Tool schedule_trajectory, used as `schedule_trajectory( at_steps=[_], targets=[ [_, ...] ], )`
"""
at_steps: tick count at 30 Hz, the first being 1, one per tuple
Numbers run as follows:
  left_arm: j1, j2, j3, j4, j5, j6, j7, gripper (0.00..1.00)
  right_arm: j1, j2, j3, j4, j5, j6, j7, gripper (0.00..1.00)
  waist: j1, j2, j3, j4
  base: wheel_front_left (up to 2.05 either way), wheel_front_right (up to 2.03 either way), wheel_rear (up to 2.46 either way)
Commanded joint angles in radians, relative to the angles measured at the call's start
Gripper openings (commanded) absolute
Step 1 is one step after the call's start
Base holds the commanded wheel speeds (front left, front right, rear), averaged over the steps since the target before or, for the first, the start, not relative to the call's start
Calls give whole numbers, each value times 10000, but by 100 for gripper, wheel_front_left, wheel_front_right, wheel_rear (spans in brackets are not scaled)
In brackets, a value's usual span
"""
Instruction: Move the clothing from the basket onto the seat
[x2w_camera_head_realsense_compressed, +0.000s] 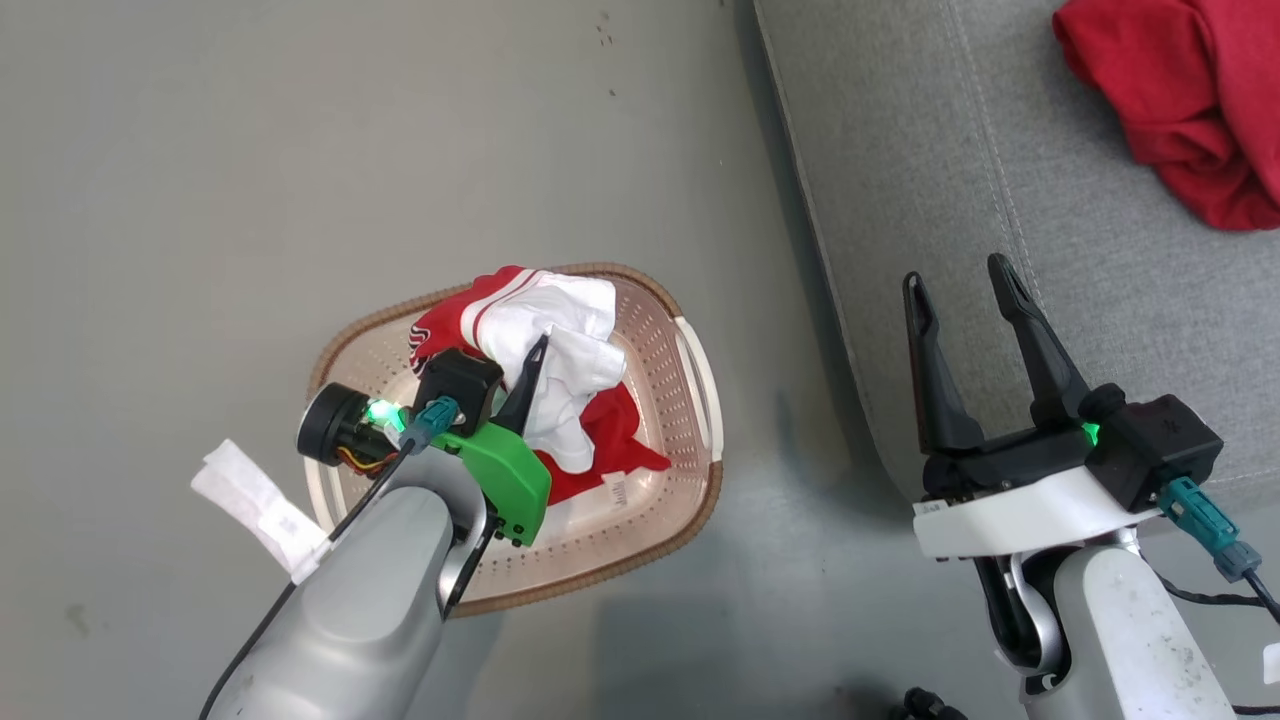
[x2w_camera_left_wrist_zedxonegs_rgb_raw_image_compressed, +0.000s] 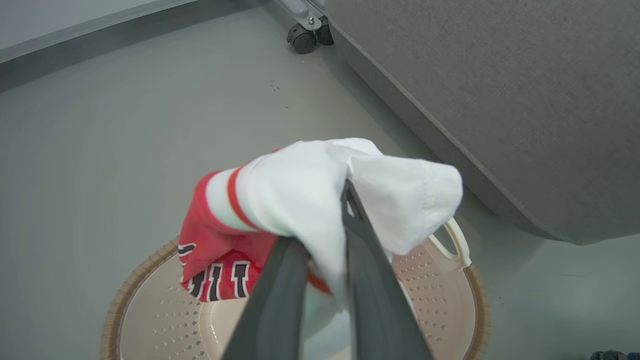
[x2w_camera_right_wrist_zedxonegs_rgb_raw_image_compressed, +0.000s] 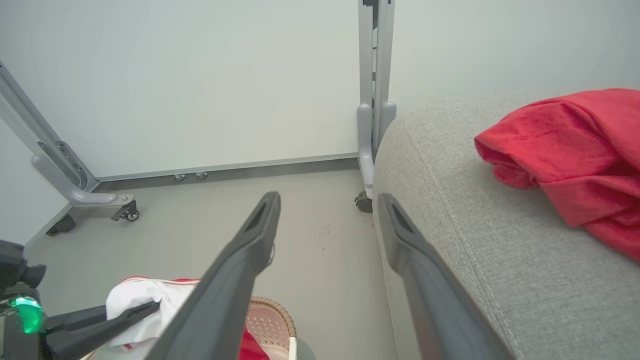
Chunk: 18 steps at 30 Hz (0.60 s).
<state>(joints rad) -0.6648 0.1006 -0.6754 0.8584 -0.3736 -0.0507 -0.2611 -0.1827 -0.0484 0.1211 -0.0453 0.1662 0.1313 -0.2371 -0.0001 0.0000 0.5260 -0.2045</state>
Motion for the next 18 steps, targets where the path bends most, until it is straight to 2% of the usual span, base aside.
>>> schedule_trajectory(
  at_steps=[1,10,18],
  targets=[
    [275,150,168,-515,82,167,-53,0,228,-38,-46,-61,-90,-8,87,100,1,0,-1186,793,0,0,0],
    [1527,919,1385,-4158,465,844,-45,0,798,-38,-222,-363,-167,-8,528,100,1,0,-2195,1097,0,0,0],
    [2316,1202,2220,-7203,876,1076,-44,0,1250,-36,-289,-667,-227,-8,877,100,1,0,-2886,1246,0,0,0]
  ],
)
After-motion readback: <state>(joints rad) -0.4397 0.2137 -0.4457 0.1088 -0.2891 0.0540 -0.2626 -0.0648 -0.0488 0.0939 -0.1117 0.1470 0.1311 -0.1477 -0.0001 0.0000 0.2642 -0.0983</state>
